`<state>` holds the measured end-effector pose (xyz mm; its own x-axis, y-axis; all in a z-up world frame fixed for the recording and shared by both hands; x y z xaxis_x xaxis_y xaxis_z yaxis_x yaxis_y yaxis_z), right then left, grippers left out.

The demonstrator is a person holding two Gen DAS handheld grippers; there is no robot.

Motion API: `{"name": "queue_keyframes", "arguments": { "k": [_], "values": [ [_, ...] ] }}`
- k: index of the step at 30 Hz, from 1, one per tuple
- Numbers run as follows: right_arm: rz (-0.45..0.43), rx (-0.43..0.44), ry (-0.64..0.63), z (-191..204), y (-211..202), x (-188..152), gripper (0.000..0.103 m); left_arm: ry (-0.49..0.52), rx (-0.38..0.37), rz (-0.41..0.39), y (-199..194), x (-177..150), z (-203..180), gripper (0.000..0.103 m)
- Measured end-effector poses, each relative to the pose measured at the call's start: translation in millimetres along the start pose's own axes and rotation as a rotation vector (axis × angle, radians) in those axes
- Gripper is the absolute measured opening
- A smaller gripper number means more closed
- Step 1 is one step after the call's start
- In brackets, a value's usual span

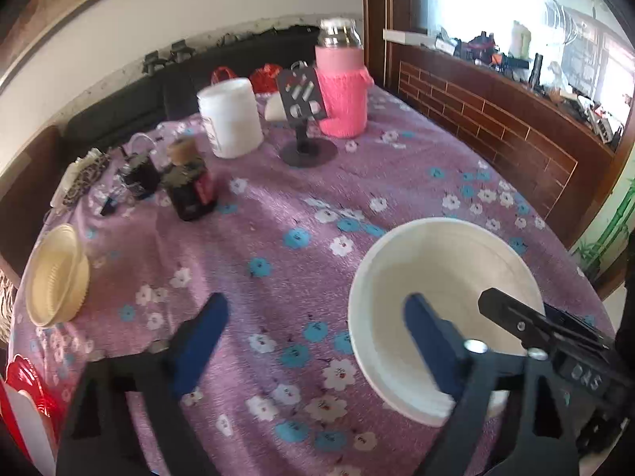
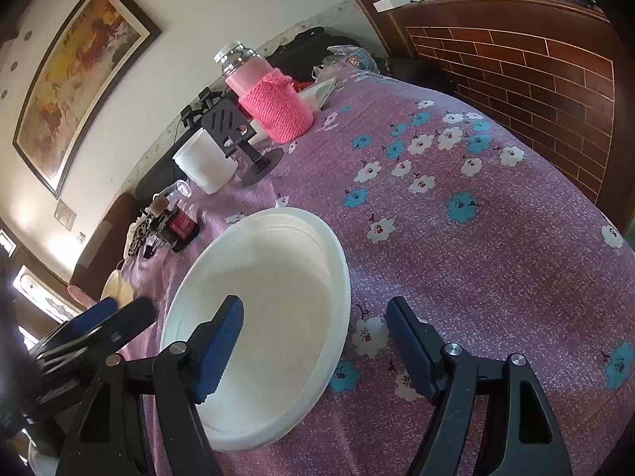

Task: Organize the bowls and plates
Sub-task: 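Turn the white bowl upright with the right tool, then close the left tool on the white bowl rim while the right tool holds it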

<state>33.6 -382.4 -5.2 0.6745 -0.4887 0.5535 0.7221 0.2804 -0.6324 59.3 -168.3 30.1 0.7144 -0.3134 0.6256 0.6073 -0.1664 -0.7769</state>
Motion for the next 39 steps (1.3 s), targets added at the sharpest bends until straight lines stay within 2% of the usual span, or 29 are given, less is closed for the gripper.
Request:
{"name": "queue_keyframes", "arguments": {
  "k": [2, 8, 20, 29, 34, 36, 39],
  "values": [
    [0.002, 0.0, 0.001, -0.2, 0.6, -0.2, 0.079, -0.017, -0.012, 0.027, 8.1, -0.8, 0.4, 0.076],
    [0.012, 0.0, 0.005, -0.8, 2.7, -0.6, 0.079, -0.052, -0.025, 0.05, 18.3, -4.7, 6.3, 0.076],
    [0.027, 0.0, 0.003, -0.6, 5.5, -1.8, 0.079, -0.013, -0.02, 0.034, 18.8, -2.1, -1.9, 0.076],
    [0.018, -0.006, -0.007, 1.5, 3.5, -1.8, 0.079, -0.024, -0.03, 0.054, 25.5, -0.3, -2.7, 0.076],
    [0.017, -0.008, -0.005, 0.2, 2.7, -1.3, 0.069, -0.038, -0.045, 0.072, 31.3, -0.2, -2.4, 0.076],
    [0.022, -0.009, -0.012, 1.4, 3.7, -1.6, 0.06, -0.054, -0.061, 0.085, 34.6, -1.2, -1.6, 0.076],
    [0.024, -0.013, -0.022, 2.9, 4.0, -2.1, 0.06, -0.074, -0.084, 0.109, 40.5, -3.1, -1.3, 0.076]
  ]
}}
Point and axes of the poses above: each gripper's, at about its wrist camera, not at the fingertips, and y roughly the way its jaws point, z to its left, x to its top, the point moved 4 cm from there along y, roughly the way its jaws point, and after that the axes turned 2 degrees about z, right-handed, at the moved point
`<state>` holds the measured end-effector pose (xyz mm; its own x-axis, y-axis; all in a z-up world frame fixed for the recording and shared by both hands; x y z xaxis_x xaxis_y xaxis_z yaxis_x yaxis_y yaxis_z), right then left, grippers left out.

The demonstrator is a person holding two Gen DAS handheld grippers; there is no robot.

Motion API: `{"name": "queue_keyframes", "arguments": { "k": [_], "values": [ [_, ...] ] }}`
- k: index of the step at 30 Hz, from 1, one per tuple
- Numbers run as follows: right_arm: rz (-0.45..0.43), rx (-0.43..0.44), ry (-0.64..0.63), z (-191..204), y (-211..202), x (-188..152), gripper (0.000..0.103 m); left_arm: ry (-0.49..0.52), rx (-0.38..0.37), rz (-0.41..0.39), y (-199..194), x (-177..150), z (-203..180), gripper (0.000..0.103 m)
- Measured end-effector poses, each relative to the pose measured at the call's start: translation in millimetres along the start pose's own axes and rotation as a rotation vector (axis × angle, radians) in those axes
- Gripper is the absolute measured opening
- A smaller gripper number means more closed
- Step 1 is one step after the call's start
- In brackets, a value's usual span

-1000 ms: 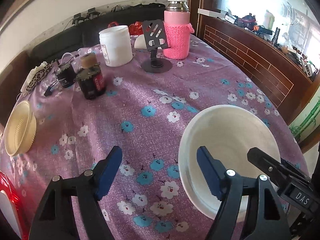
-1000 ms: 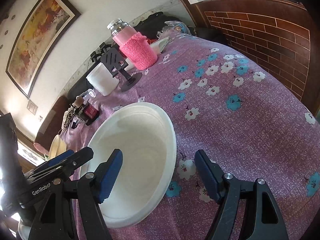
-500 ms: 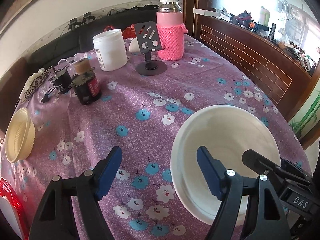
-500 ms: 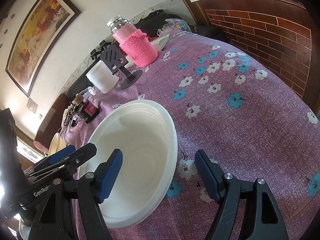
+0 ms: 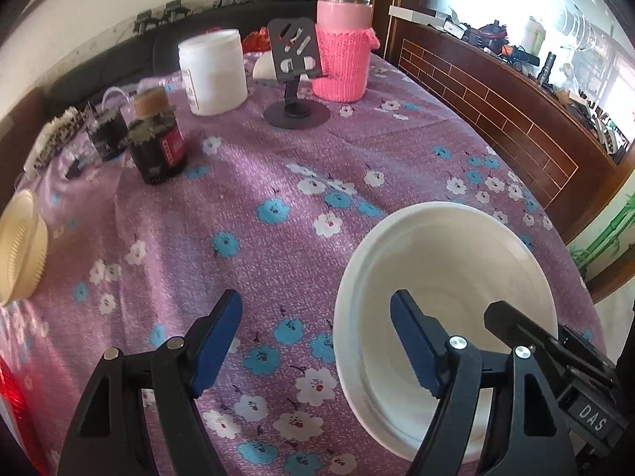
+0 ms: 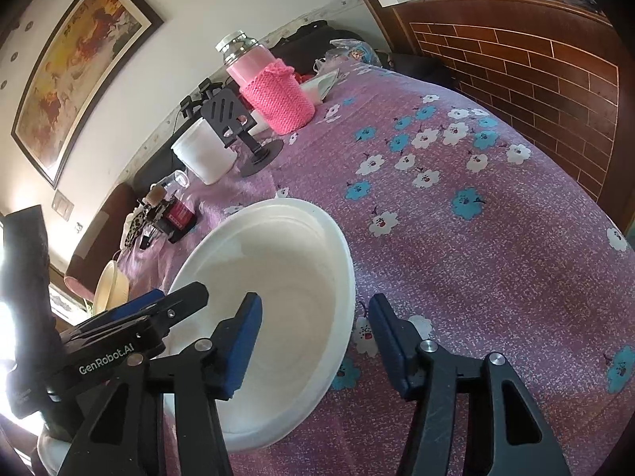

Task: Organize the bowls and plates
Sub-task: 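Close the left tool on the white bowl rim while the right tool holds it, then carry the white bowl with both tools over the plate stack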

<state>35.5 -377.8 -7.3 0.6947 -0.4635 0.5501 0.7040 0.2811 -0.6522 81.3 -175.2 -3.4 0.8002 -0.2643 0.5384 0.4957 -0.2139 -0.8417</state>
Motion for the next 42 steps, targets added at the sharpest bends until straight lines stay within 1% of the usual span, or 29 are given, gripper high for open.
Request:
{"name": "queue_keyframes", "arguments": {
  "k": [7, 10, 13, 14, 15, 17, 18, 19, 20, 25, 27, 32, 34, 37, 42],
  "values": [
    [0.003, 0.0, -0.005, 0.6, 1.1, -0.3, 0.06, -0.015, -0.045, 0.032, 7.8, -2.4, -6.9, 0.076],
    [0.007, 0.002, -0.004, 0.3, 2.2, -0.3, 0.057, -0.019, -0.071, 0.047, 9.3, -3.3, -10.9, 0.076],
    [0.009, 0.001, -0.001, -0.6, 3.0, -0.7, 0.057, -0.016, -0.072, 0.042, 8.0, -3.9, -12.9, 0.075],
    [0.01, 0.002, 0.003, -1.2, 3.2, -0.8, 0.056, -0.012, -0.071, 0.041, 7.6, -4.1, -13.9, 0.07],
    [0.013, 0.007, 0.008, -2.3, 3.7, -0.9, 0.053, -0.007, -0.071, 0.043, 7.5, -4.4, -15.0, 0.066],
    [0.022, 0.011, 0.011, -2.7, 5.7, -1.2, 0.048, 0.001, -0.084, 0.06, 9.3, -6.0, -17.9, 0.045],
    [0.024, 0.011, 0.011, -2.6, 5.9, -1.5, 0.044, 0.002, -0.091, 0.073, 11.0, -7.4, -19.2, 0.038],
    [0.026, 0.013, 0.007, -2.0, 6.5, -1.8, 0.042, 0.002, -0.097, 0.085, 12.9, -8.9, -20.4, 0.031],
    [0.027, 0.013, 0.005, -1.3, 6.8, -1.8, 0.041, 0.001, -0.1, 0.096, 14.6, -10.7, -21.3, 0.028],
    [0.031, 0.015, 0.018, -3.6, 9.3, -1.9, 0.034, 0.0, -0.102, 0.103, 14.3, -17.2, -24.5, 0.019],
    [0.034, 0.022, 0.032, -6.0, 9.9, -1.9, 0.03, -0.005, -0.1, 0.093, 11.2, -17.8, -24.3, 0.018],
    [0.024, 0.03, 0.031, -5.3, 7.9, -1.7, 0.026, -0.032, -0.105, 0.066, 1.9, -19.1, -19.2, 0.008],
    [0.014, 0.037, 0.02, -2.5, 5.3, -1.7, 0.022, -0.05, -0.119, 0.06, -3.2, -20.8, -14.1, 0.007],
    [-0.003, 0.025, -0.014, 6.4, 2.1, -2.2, 0.022, -0.076, -0.131, 0.048, -12.1, -24.7, -6.4, 0.007],
    [-0.012, 0.018, -0.084, 32.6, -7.3, -8.7, 0.022, -0.102, -0.124, 0.011, -33.8, -32.7, 7.7, 0.007]
  ]
}}
Point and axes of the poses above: each gripper's, at about its wrist camera, not at the fingertips, and y roughly the way its jaws point, z to its left, x to its top, the point moved 4 cm from there along y, roughly the way its jaws point, and after that the axes turned 2 degrees about z, right-handed, at the moved point
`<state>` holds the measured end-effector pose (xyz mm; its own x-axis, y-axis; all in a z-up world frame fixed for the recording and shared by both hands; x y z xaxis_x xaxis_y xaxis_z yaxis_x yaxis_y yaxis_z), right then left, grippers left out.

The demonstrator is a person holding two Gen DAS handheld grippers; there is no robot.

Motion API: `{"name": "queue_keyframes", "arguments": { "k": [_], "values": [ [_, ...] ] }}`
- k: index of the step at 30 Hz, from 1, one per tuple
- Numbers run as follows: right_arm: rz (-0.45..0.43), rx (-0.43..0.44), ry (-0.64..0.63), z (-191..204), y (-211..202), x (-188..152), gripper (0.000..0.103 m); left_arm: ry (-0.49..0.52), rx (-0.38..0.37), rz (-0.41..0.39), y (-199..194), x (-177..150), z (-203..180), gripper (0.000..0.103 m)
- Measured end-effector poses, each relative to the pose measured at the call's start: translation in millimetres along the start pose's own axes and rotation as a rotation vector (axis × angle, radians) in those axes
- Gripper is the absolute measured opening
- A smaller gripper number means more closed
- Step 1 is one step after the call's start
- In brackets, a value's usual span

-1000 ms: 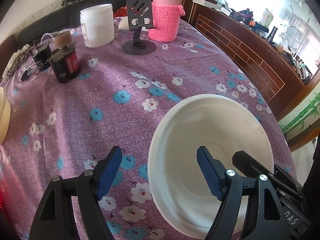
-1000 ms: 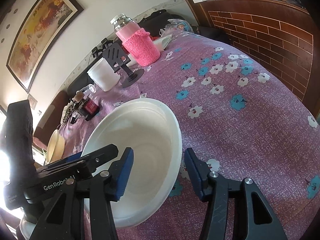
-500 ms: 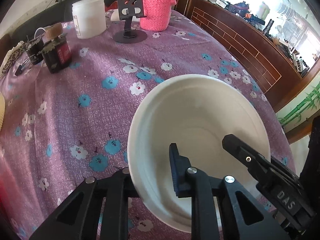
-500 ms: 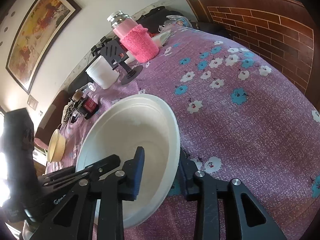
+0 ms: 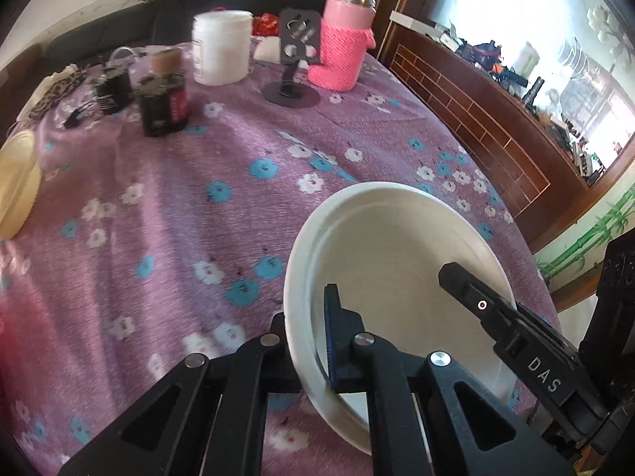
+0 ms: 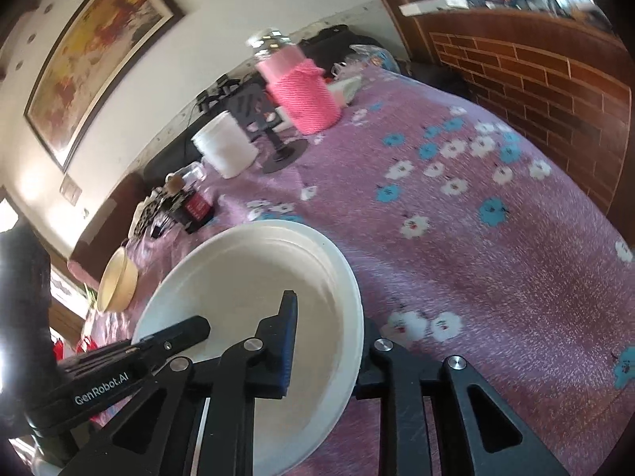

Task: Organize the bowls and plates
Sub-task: 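Carry the white bowl with both tools over the plate stack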

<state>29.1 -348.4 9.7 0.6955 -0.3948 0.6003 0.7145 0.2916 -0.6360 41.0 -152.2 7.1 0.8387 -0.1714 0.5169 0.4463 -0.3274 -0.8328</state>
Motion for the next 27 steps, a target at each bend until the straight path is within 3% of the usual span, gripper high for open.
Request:
{"name": "queue_keyframes", "arguments": {
  "k": [13, 23, 27],
  "values": [
    [-0.003, 0.109, -0.112, 92.0, -28.6, -25.9, 0.022, -0.172, -0.038, -0.108, -77.8, -33.2, 72.9, 0.007],
    [-0.003, 0.215, -0.237, 183.2, -35.9, -46.4, 0.023, -0.312, -0.027, -0.242, -151.7, -63.5, 141.4, 0.007],
    [-0.004, 0.244, -0.292, 217.2, -38.2, -57.4, 0.023, -0.35, 0.012, -0.293, -178.1, -76.1, 165.7, 0.007]
  ]
}}
Point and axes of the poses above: each gripper's, at about its wrist camera, not at the fingertips, and y roughly the way its jaws point, z to its left, x to its top, the point moved 4 cm from there along y, roughly the way its jaws point, and after that the axes turned 2 degrees about z, right-handed, at the moved point
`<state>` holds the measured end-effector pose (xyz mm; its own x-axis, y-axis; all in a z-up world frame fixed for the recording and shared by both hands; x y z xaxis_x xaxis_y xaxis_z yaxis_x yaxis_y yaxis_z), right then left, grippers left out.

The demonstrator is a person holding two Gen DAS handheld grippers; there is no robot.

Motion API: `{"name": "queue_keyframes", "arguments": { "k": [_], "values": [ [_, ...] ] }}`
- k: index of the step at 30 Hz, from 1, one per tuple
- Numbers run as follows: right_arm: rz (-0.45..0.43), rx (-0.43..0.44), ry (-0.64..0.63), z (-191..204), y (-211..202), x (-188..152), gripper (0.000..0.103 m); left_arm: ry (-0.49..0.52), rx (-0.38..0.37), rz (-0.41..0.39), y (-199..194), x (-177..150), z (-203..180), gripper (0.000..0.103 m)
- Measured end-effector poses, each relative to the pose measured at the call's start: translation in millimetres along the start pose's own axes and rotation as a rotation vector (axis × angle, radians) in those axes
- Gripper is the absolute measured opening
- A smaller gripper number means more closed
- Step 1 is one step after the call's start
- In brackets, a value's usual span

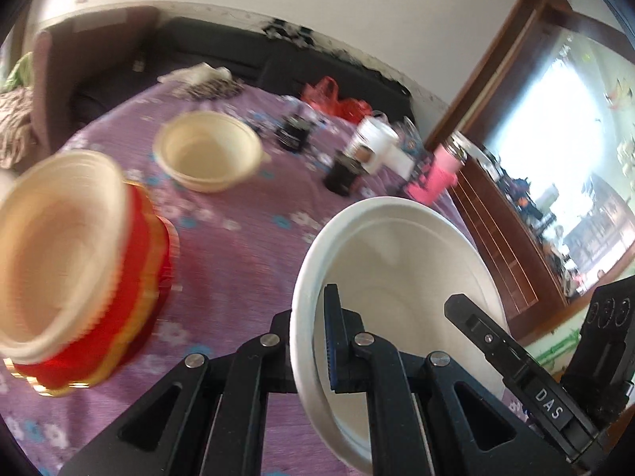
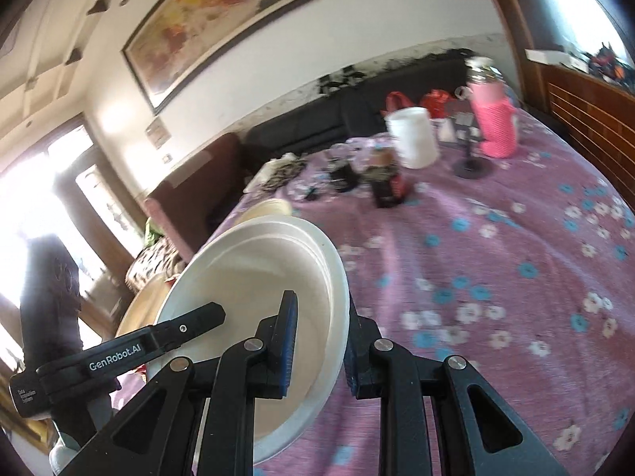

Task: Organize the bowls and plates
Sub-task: 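Carry the white bowl with both tools over the plate stack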

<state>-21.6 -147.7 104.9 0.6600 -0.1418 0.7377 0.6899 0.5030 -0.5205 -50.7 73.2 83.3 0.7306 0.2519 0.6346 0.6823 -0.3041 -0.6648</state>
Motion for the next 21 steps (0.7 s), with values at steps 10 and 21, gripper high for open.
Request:
{"name": "queue_keyframes", "arguments": {
  "k": [10, 21],
  "values": [
    [0.014, 0.065, -0.079, 69.2, 23.7, 2.4, 0.023, -0.079, 0.034, -0.107, -49.4, 7.2, 53.9, 0.007],
    [0.04, 0.092, -0.174, 132.8, 60.9, 4.7, 0.023, -0.2, 0.028, -0.151, -71.4, 14.1, 118.6, 0.007]
  ]
}}
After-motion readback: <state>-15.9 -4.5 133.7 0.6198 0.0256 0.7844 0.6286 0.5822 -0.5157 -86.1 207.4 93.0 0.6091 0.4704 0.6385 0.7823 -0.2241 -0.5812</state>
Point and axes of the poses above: each gripper's, at about its wrist camera, not at the fingertips, and y roughly the way its jaws point, z to its left, x to its top, the point moved 4 cm from there along y, roughly the way its jaws point, and after that the axes turned 2 degrees about z, right-handed, at the moved point
